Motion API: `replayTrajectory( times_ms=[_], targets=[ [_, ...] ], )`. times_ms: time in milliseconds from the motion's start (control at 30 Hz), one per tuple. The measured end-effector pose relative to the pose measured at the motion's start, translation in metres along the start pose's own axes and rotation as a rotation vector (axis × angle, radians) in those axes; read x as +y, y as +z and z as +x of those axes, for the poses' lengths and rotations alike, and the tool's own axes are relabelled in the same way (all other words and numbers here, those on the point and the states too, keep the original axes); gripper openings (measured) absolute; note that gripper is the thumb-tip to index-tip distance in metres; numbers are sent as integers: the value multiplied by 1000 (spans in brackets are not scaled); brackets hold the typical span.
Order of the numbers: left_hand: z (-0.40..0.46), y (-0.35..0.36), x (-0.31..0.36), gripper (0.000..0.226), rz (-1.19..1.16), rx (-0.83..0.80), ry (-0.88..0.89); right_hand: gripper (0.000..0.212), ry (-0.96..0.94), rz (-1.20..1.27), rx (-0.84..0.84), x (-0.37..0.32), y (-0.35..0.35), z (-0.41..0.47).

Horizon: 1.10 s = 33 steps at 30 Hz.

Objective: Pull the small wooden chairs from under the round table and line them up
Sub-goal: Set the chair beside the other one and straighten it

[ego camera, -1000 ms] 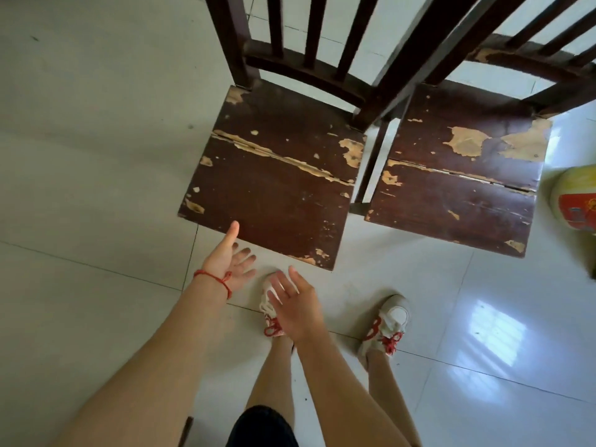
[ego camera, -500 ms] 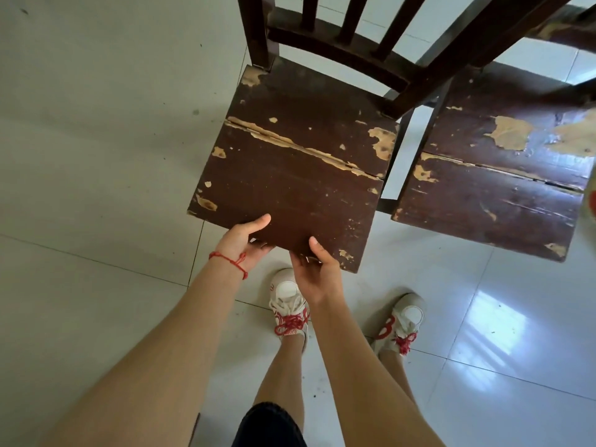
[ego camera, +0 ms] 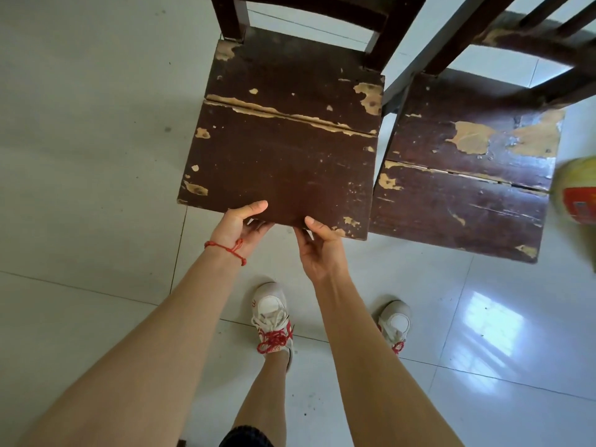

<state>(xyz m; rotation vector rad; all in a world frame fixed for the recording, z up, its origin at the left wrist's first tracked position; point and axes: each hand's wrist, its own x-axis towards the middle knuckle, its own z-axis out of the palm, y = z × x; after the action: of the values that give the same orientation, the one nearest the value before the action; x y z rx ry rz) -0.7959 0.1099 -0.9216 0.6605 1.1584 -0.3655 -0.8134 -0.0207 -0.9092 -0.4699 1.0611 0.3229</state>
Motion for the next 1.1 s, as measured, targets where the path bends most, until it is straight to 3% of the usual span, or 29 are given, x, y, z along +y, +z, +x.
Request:
replayTrajectory(
  times_ms=[333, 700, 833, 900, 1000, 1100],
  targets=[
    [21, 22, 18, 16, 61, -41, -1, 24, -20, 38, 1, -13, 18, 14],
    [23, 15, 31, 21, 50, -9, 25, 22, 23, 0, 3, -4, 30, 24],
    [22, 17, 36, 26, 55, 4, 40, 43, 51, -91, -25, -6, 31, 26],
    [18, 18, 35, 24, 46, 25, 40, 43, 87, -144, -55, -8, 28, 23],
    [9, 25, 20, 21, 53, 31, -19, 30, 132, -216, -49, -14, 14, 11],
    [-3, 38, -11, 38, 190, 22, -143, 30, 108, -181, 32, -26, -7, -2]
  ],
)
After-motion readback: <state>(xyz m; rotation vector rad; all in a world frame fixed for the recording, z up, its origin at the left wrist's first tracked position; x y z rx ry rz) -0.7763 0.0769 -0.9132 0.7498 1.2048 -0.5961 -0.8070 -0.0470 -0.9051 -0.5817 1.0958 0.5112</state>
